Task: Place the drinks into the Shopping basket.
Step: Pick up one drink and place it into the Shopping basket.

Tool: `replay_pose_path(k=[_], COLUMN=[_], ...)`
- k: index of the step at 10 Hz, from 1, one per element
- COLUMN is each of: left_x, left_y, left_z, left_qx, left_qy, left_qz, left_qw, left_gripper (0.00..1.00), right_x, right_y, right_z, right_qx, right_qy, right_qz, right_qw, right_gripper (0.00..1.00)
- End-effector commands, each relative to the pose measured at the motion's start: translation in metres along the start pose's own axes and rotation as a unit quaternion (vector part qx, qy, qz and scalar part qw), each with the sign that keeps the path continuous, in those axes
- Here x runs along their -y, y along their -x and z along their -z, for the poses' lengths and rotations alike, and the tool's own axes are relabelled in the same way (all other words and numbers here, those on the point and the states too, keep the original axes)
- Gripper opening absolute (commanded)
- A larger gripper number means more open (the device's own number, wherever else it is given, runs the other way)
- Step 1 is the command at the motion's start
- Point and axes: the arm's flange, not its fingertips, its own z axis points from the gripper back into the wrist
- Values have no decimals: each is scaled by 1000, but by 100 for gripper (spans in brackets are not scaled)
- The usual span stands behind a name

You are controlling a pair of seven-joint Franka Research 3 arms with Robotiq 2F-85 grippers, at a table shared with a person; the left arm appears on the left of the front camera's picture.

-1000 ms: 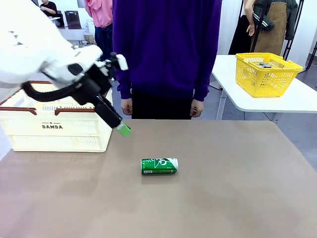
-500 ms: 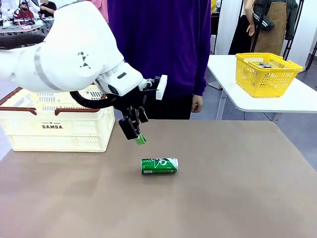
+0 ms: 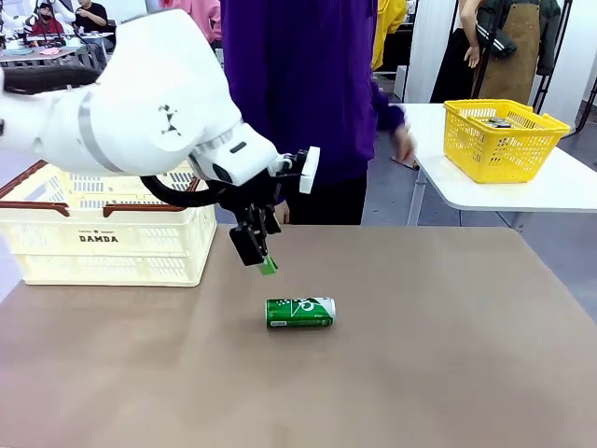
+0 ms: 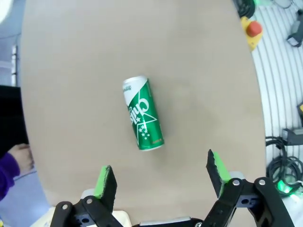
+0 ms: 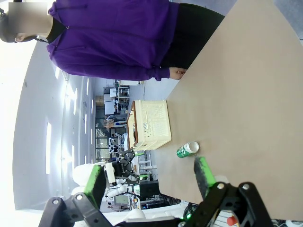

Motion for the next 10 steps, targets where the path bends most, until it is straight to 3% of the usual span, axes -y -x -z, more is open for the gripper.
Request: replay_pose_path(k=[1, 6, 10], left_x=[-16, -20, -11], left_y=[-14, -16, -26], left_z=[34, 124, 175], left_qx=[-44, -107, -94], left_qy=[-34, 8, 68], left_qz=[-22, 12, 29], left_qw=[998, 994, 993], left_gripper=[100, 100, 100], right_x=[-3, -3, -3], right_y=[-1, -1, -1], right_z=[0, 0, 0], right_qx=[3, 3, 3], right_qy=[-11, -11, -11], right_qz=[-6, -6, -6], right_qw=[1000, 1000, 1000], right_gripper=[100, 100, 100])
